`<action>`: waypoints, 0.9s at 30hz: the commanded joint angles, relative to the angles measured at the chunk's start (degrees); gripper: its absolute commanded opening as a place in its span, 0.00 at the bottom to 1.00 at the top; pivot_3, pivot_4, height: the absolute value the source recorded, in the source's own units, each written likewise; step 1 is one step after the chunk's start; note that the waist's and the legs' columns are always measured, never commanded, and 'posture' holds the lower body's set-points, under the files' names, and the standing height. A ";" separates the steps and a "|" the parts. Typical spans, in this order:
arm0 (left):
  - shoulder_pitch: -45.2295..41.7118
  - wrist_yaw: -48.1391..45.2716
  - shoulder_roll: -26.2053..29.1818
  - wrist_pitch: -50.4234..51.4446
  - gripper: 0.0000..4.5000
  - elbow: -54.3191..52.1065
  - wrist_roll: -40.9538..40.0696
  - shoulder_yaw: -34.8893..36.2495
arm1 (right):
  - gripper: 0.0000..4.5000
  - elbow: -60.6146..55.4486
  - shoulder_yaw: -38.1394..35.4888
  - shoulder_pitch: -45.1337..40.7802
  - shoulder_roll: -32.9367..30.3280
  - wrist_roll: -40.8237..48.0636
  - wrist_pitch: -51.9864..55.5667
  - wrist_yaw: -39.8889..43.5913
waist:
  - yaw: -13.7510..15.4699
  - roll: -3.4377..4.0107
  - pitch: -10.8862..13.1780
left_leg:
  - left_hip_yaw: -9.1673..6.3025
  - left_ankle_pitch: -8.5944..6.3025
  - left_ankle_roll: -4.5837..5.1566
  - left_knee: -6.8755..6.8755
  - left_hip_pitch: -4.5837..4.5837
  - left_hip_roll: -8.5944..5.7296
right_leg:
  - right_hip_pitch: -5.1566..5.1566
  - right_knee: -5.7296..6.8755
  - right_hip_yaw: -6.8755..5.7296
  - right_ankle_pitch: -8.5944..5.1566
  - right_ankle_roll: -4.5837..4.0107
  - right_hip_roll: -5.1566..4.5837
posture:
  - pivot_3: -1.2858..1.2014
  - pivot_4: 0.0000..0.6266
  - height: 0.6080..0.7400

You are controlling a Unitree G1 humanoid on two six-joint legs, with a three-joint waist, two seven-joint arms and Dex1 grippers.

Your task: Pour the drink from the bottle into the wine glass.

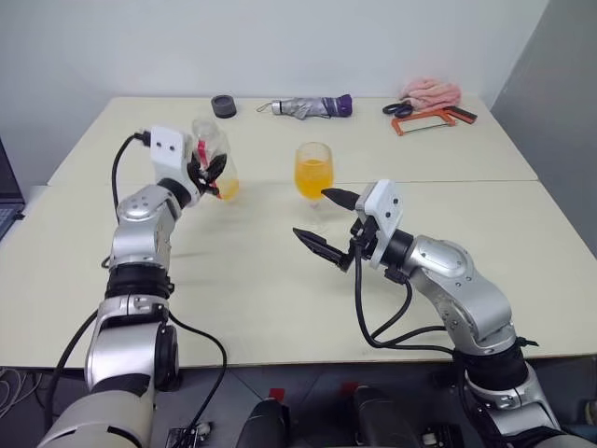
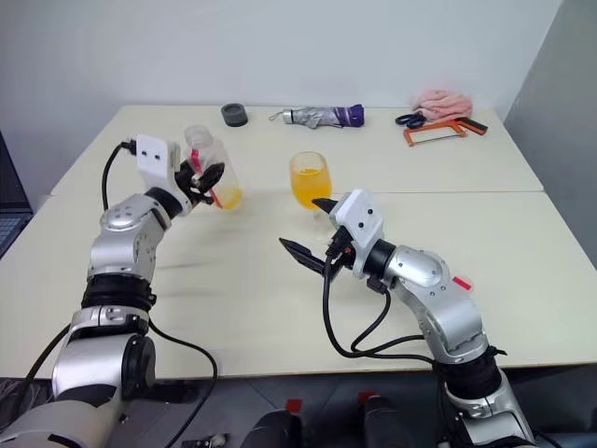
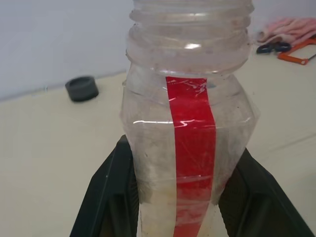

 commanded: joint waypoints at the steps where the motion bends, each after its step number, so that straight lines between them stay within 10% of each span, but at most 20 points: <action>1: 1.43 1.88 1.36 2.25 0.38 -5.32 -2.55 3.34 | 1.00 -1.32 1.42 -1.38 -0.07 1.53 0.84 2.26 | 0.12 -0.04 -0.03 | 0.00 0.00 0.00 0.00 0.00 -0.01 | 0.00 0.00 0.00 0.00 0.00 -0.02 | 0.52 0.24 1.00; 16: 7.04 2.21 2.11 1.87 0.38 -4.95 -2.92 4.13 | 1.00 1.24 3.86 -4.23 1.00 1.82 1.76 4.19 | 0.97 -0.09 -0.06 | 0.08 -0.01 0.01 0.00 0.04 -0.01 | 0.00 0.00 0.04 0.00 0.00 -0.03 | 0.52 0.24 1.00; 24: 9.21 1.98 1.89 0.51 0.95 -6.69 -2.84 3.64 | 1.00 0.85 4.01 -4.04 0.94 1.94 2.01 4.12 | 1.06 -0.10 -0.06 | 0.08 -0.01 0.02 -0.01 0.05 -0.01 | 0.00 0.00 0.04 0.00 0.00 -0.03 | 0.52 0.24 1.00; 27: 10.06 1.65 1.89 -0.35 0.98 -7.44 -2.53 3.24 | 1.00 1.10 4.18 -3.84 0.82 1.67 1.60 4.24 | 1.10 -0.10 -0.06 | 0.08 -0.01 0.02 -0.01 0.04 0.00 | 0.00 -0.01 0.04 0.00 0.00 -0.04 | 0.52 0.24 1.00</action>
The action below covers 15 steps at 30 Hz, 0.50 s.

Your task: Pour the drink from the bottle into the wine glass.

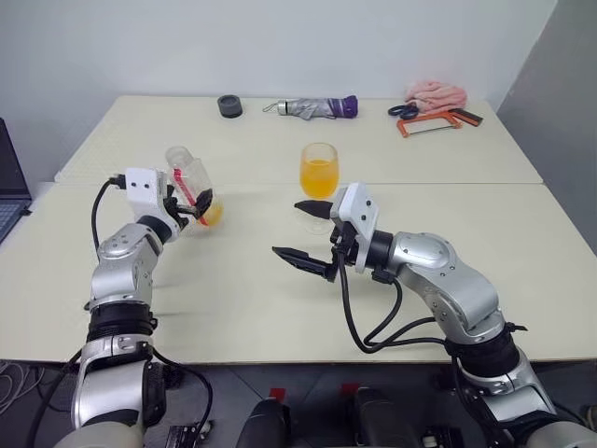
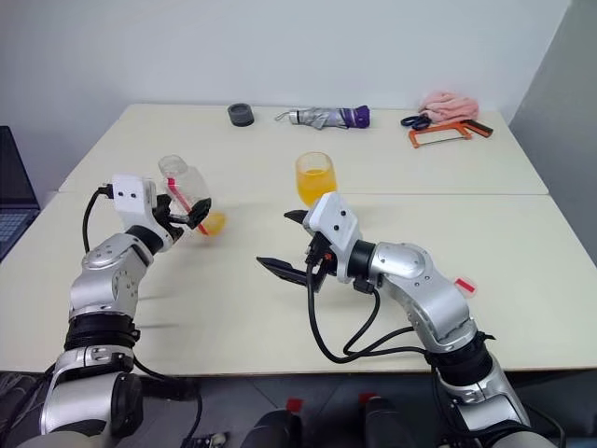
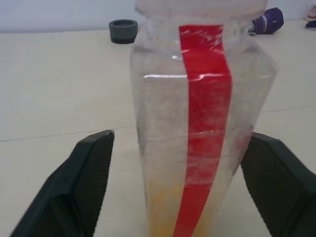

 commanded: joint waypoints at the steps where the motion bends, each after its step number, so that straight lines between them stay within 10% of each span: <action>1: 0.60 -0.23 0.67 -2.20 0.98 -3.40 0.11 0.13 | 1.00 -0.92 0.63 -0.37 -0.03 -0.59 -1.37 0.50 | 0.01 0.00 0.00 | 0.00 0.00 0.00 0.00 0.00 0.01 | 0.00 0.00 0.00 0.00 0.00 0.00 | 0.52 0.24 1.00; 15: 13.20 4.20 -1.25 -4.20 0.98 -18.04 2.07 -0.48 | 1.00 2.61 -6.90 15.88 0.31 -4.55 -17.30 -4.97 | 0.22 -0.07 -0.05 | 0.04 0.00 0.01 -0.05 0.02 0.04 | 0.03 -0.09 0.02 0.00 0.00 -0.04 | 0.52 0.24 1.00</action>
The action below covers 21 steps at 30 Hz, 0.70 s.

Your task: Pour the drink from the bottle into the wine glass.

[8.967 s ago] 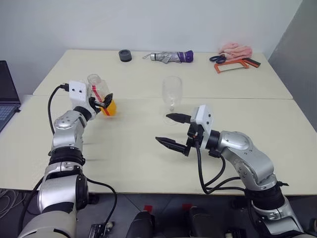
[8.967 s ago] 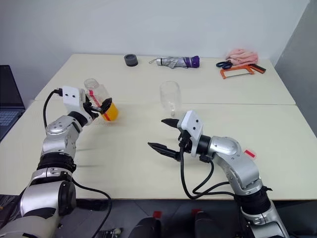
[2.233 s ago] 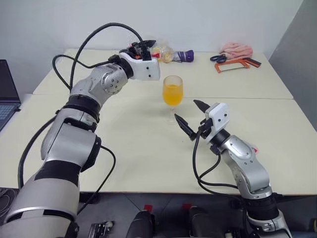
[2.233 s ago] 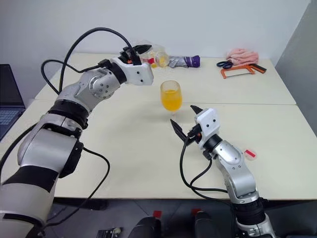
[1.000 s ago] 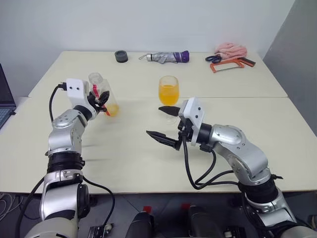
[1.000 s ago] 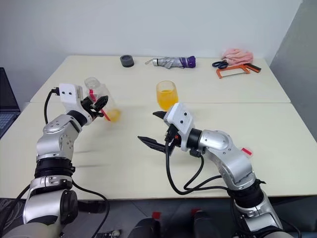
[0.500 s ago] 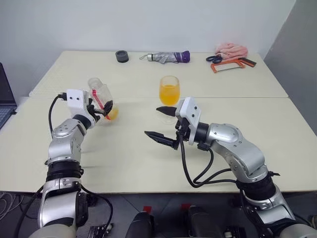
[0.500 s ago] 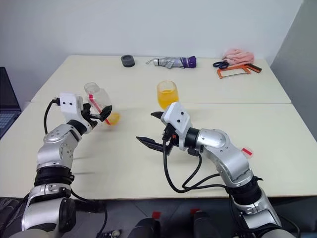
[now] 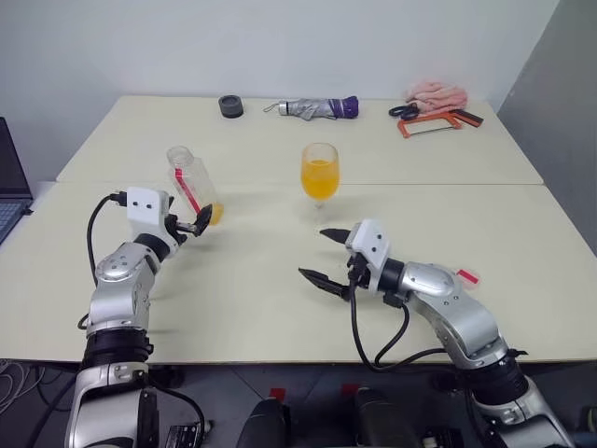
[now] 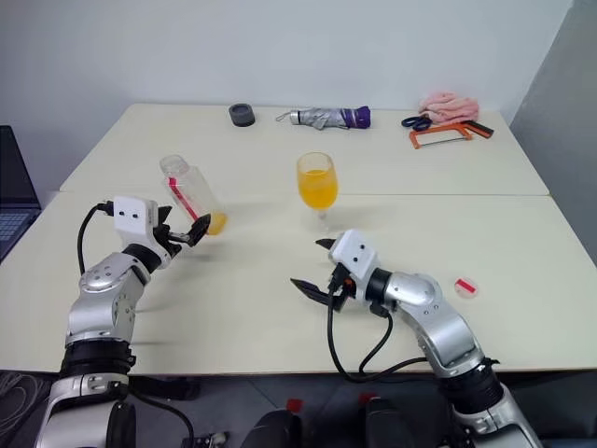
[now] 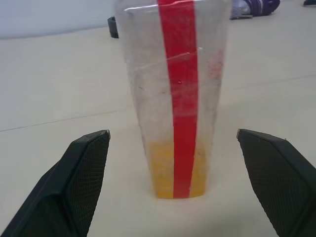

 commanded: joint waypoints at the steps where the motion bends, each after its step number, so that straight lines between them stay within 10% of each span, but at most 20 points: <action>1: 4.75 3.68 -1.59 -0.30 0.98 -10.12 0.37 1.04 | 1.00 -1.41 -6.66 4.31 1.86 0.69 -6.35 -4.33 | 0.16 -0.01 -0.01 | -0.01 0.00 0.00 0.00 0.01 0.01 | 0.03 -0.02 0.00 0.00 0.00 -0.02 | 0.52 0.24 1.00; 21: 22.98 6.25 -11.20 -1.06 0.98 -28.75 -2.61 -0.61 | 1.00 16.43 -14.39 9.63 8.89 -6.84 -25.79 -18.70 | 0.92 -0.01 -0.02 | 0.20 0.00 0.01 -0.11 0.24 0.03 | 0.22 -0.11 0.14 0.00 0.01 0.03 | 0.52 0.24 1.00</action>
